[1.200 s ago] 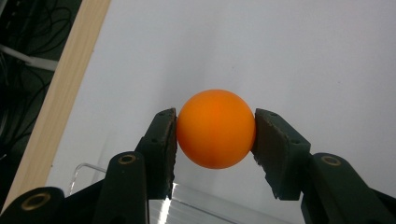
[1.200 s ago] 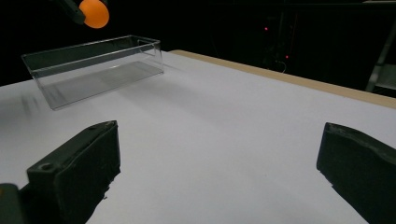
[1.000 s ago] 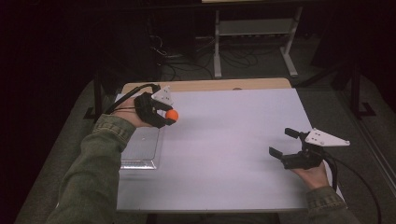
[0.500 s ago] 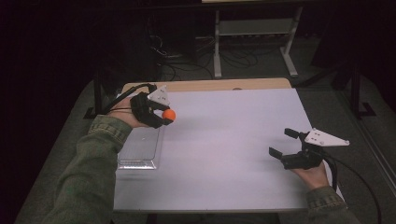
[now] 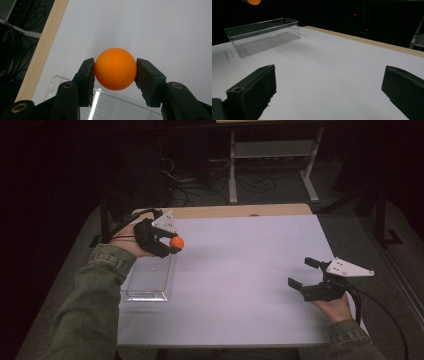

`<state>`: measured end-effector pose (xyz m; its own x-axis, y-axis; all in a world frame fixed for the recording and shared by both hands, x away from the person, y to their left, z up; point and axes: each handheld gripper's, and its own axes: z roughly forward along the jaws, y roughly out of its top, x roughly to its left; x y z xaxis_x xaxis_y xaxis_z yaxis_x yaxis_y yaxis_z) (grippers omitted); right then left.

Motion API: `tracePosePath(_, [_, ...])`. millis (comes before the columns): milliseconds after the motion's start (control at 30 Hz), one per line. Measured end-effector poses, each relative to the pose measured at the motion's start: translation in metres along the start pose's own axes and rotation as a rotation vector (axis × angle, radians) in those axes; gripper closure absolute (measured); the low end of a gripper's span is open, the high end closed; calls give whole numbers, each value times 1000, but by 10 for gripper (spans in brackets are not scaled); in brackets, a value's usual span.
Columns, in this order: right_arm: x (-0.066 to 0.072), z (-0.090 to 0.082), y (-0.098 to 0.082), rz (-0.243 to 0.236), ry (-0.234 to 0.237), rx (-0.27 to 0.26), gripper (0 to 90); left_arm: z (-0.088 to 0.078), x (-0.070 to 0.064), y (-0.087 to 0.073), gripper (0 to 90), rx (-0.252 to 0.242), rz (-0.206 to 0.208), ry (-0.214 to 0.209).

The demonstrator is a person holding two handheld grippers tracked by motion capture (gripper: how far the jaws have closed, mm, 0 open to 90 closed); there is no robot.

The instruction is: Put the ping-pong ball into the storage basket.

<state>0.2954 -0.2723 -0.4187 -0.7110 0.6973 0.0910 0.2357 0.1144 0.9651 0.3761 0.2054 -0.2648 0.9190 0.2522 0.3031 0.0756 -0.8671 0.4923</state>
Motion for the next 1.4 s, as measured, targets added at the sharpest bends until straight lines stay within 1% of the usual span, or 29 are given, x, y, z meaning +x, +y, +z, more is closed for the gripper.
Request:
tracePosePath(133, [0, 0, 0, 0, 3, 2, 0, -4, -2, -2, 505, -6, -1, 2])
tracePosePath(167, [0, 1, 0, 0, 4, 3, 0, -5, -3, -2, 505, -6, 6, 6])
tracePosePath(300, [1, 1, 0, 1, 5, 2, 0, -8, -4, -5, 506, -13, 0, 19])
tracePosePath(567, [0, 1, 0, 1, 3, 3, 0, -14, -6, -13, 505, -10, -9, 23])
tracePosePath(667, [1, 1, 0, 2, 2, 3, 0, -17, -8, -15, 506, -8, -4, 31])
tracePosePath(867, [0, 1, 0, -2, 1, 6, 0, -21, -10, -20, 506, 14, -5, 32])
tracePosePath(1067, [1, 1, 0, -2, -1, 5, 0, -27, -12, -24, 506, 22, -10, 32])
tracePosePath(1233, [1, 1, 0, -2, -1, 5, 0, -27, -15, -26, 505, 45, 1, 23])
tracePosePath(1400, [1, 1, 0, -4, 0, 7, 0, -28, -15, -28, 505, 57, -3, 12])
